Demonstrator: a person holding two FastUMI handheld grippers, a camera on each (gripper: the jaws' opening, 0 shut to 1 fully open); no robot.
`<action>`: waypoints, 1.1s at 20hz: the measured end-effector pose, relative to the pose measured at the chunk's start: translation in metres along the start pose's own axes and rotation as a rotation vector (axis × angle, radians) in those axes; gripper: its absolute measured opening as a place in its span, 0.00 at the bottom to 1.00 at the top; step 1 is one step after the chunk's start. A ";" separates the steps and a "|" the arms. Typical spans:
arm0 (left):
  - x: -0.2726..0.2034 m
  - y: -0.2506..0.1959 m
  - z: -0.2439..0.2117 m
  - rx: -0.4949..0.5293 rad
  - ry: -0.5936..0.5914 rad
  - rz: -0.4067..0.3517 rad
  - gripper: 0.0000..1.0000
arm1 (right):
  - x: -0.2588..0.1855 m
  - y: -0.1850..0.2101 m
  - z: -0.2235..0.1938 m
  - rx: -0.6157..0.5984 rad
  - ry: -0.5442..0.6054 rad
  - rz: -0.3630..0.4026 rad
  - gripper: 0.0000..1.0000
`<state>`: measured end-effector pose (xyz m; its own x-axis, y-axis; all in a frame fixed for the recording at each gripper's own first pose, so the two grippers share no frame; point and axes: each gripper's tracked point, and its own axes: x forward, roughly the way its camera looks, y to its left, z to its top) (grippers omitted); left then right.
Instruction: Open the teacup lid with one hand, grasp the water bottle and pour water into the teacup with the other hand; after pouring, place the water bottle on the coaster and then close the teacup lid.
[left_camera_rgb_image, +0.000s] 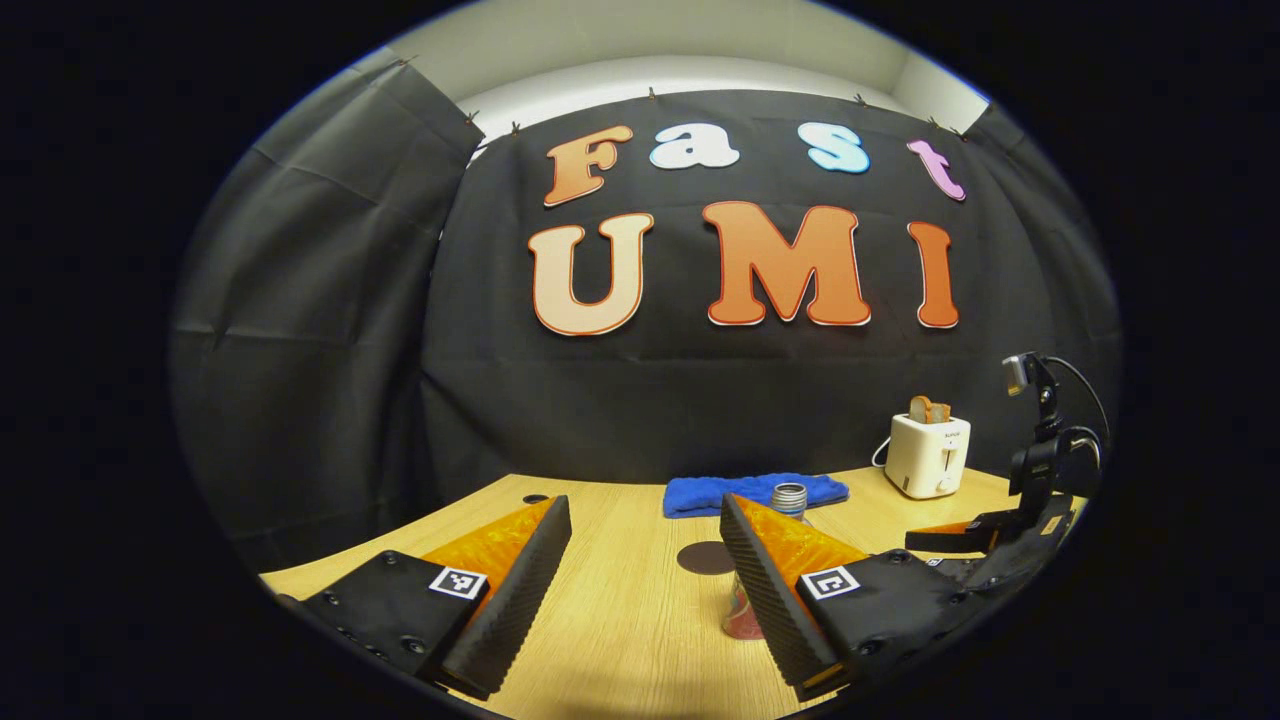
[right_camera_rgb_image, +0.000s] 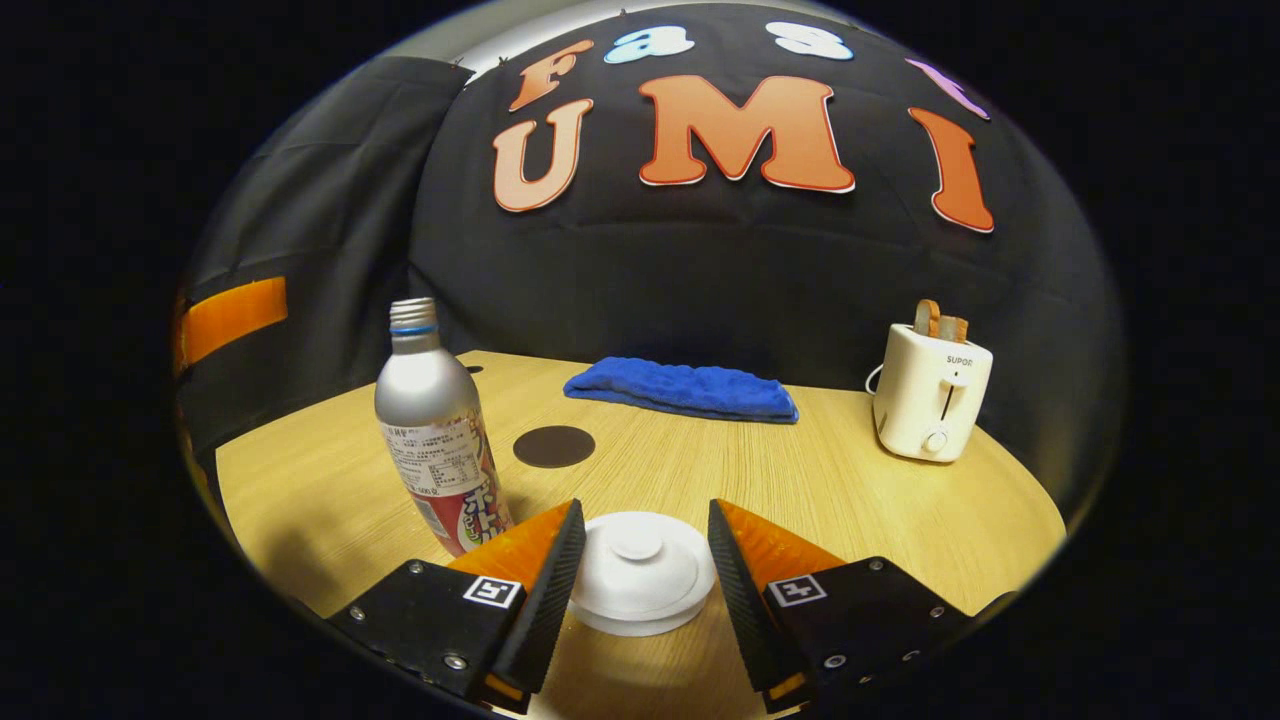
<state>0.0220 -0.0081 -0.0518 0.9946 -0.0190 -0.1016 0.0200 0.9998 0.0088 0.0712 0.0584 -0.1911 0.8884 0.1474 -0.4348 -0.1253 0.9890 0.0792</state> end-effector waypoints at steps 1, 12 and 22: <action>0.000 0.000 -0.001 -0.002 0.004 -0.001 1.00 | 0.001 0.000 -0.002 0.007 0.004 -0.003 0.75; 0.002 -0.005 -0.008 -0.014 0.023 -0.019 0.98 | 0.005 0.007 0.002 0.012 -0.004 0.036 0.24; 0.015 -0.042 -0.032 -0.052 0.095 -0.116 0.98 | -0.012 0.001 0.020 0.056 -0.040 0.056 0.21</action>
<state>0.0326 -0.0495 -0.0855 0.9718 -0.1358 -0.1929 0.1265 0.9901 -0.0601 0.0687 0.0576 -0.1680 0.8978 0.2001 -0.3924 -0.1509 0.9766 0.1530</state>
